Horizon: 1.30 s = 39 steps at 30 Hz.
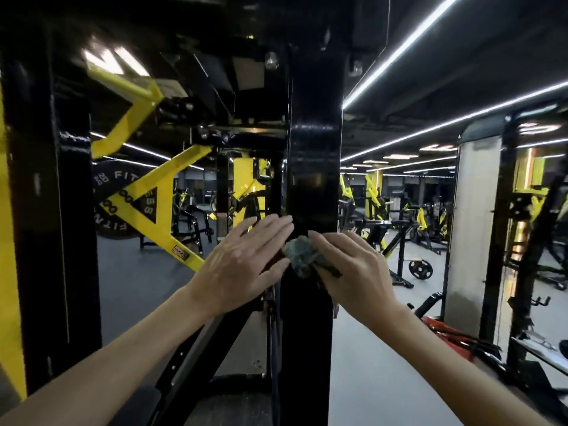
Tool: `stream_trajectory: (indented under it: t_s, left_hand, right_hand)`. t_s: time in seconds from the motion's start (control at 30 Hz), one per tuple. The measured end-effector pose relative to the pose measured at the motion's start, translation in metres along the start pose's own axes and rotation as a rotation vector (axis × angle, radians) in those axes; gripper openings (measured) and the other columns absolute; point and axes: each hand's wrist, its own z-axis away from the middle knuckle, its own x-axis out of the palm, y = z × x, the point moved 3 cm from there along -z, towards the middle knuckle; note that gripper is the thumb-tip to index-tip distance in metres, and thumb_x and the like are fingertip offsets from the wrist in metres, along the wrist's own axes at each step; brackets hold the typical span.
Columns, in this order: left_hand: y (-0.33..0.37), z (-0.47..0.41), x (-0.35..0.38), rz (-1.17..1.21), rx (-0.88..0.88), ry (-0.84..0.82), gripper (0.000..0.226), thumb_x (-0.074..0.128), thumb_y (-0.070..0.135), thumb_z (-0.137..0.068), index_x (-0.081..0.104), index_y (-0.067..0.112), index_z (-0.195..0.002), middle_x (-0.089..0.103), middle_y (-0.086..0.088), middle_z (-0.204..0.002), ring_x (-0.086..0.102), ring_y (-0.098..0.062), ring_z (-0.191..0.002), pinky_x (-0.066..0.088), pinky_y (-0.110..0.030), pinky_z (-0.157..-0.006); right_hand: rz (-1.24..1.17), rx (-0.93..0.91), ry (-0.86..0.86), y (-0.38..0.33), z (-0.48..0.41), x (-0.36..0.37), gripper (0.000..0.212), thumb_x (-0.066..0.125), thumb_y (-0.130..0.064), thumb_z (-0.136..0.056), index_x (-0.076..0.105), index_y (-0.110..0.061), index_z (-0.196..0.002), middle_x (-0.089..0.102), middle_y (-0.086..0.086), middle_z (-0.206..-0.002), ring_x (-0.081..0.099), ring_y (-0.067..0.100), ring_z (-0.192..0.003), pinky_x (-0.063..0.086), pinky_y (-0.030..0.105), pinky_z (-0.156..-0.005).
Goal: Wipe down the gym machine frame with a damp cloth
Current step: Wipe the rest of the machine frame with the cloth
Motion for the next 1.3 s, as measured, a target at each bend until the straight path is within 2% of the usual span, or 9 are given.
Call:
stream_trajectory:
  t_s: [0.17,0.27,0.33,0.47,0.53,0.63,0.87,1.07,1.3]
  left_hand:
    - [0.008,-0.016,-0.002,0.103,0.068,0.029,0.027,0.055,0.027,-0.095,0.071,0.008,-0.103,0.074,-0.004,-0.108,0.073,-0.015,-0.073,0.061,-0.031,-0.061]
    - [0.007,-0.027,-0.003,0.116,0.009,0.054,0.02,0.066,0.017,-0.087,0.063,0.012,-0.106,0.073,-0.002,-0.106,0.072,-0.014,-0.069,0.06,-0.026,-0.062]
    - [0.005,-0.037,-0.007,0.154,-0.05,0.091,0.032,0.076,0.013,-0.081,0.059,0.016,-0.109,0.072,0.0,-0.102,0.072,-0.013,-0.072,0.058,-0.024,-0.069]
    - [-0.007,-0.061,-0.02,0.054,-0.118,0.162,0.029,0.063,0.019,-0.088,0.066,0.012,-0.116,0.072,-0.001,-0.112,0.071,-0.019,-0.096,0.059,-0.034,-0.085]
    - [-0.016,-0.074,-0.026,-0.067,-0.141,0.156,0.04,0.055,0.02,-0.093,0.062,0.005,-0.129,0.063,-0.009,-0.133,0.06,-0.026,-0.123,0.045,-0.039,-0.107]
    - [-0.036,-0.098,-0.043,-0.236,-0.185,0.107,0.06,0.036,0.03,-0.097,0.038,0.0,-0.148,0.034,-0.016,-0.157,0.03,-0.028,-0.147,0.024,-0.042,-0.117]
    - [-0.09,-0.139,-0.096,-0.388,-0.319,0.126,0.066,0.025,0.035,-0.102,-0.013,0.012,-0.151,-0.018,-0.005,-0.161,-0.017,-0.016,-0.148,-0.006,-0.034,-0.121]
    - [-0.12,-0.134,-0.1,-0.391,-0.368,0.151,0.063,0.019,0.037,-0.099,-0.003,0.01,-0.151,-0.008,-0.005,-0.161,-0.008,-0.016,-0.148,0.0,-0.034,-0.12]
    - [-0.151,-0.12,-0.106,-0.41,-0.424,0.178,0.064,0.024,0.033,-0.101,0.0,0.006,-0.153,-0.004,-0.01,-0.164,-0.002,-0.02,-0.151,0.004,-0.037,-0.122]
  right_hand:
    - [0.004,0.094,0.018,0.007,-0.006,-0.004,0.035,0.091,-0.01,-0.063,0.075,-0.01,-0.094,0.07,0.002,-0.087,0.067,0.023,-0.069,0.055,0.036,-0.049]
    - [0.017,0.057,0.061,0.01,-0.018,-0.002,0.037,0.083,-0.012,-0.071,0.071,-0.013,-0.106,0.069,0.0,-0.092,0.067,0.02,-0.071,0.056,0.034,-0.049]
    - [0.05,0.018,0.079,0.011,-0.03,-0.001,0.038,0.073,-0.013,-0.077,0.066,-0.016,-0.114,0.066,-0.001,-0.095,0.066,0.019,-0.072,0.055,0.032,-0.046]
    - [0.052,-0.018,0.09,0.015,-0.058,-0.003,0.032,0.061,-0.014,-0.089,0.064,-0.014,-0.121,0.061,0.002,-0.093,0.063,0.02,-0.072,0.054,0.032,-0.045]
    - [0.061,0.002,0.089,0.021,-0.082,-0.008,0.037,0.071,-0.007,-0.084,0.066,-0.011,-0.12,0.061,0.003,-0.092,0.062,0.021,-0.071,0.055,0.034,-0.046]
    - [0.083,0.018,0.119,0.03,-0.131,-0.02,0.036,0.069,-0.007,-0.084,0.066,-0.006,-0.12,0.06,0.007,-0.093,0.061,0.024,-0.07,0.055,0.04,-0.047]
    - [0.214,0.1,0.3,0.061,-0.247,-0.054,0.036,0.065,-0.002,-0.087,0.065,-0.006,-0.123,0.061,0.014,-0.105,0.061,0.033,-0.082,0.043,0.031,-0.063]
    - [0.192,0.12,0.233,0.054,-0.247,-0.031,0.021,0.067,0.009,-0.082,0.067,0.006,-0.103,0.059,0.017,-0.089,0.06,0.032,-0.074,0.057,0.039,-0.062]
    - [0.229,0.172,0.197,0.067,-0.257,-0.045,0.023,0.058,-0.005,-0.093,0.07,0.0,-0.112,0.062,0.019,-0.104,0.065,0.04,-0.082,0.051,0.038,-0.073]
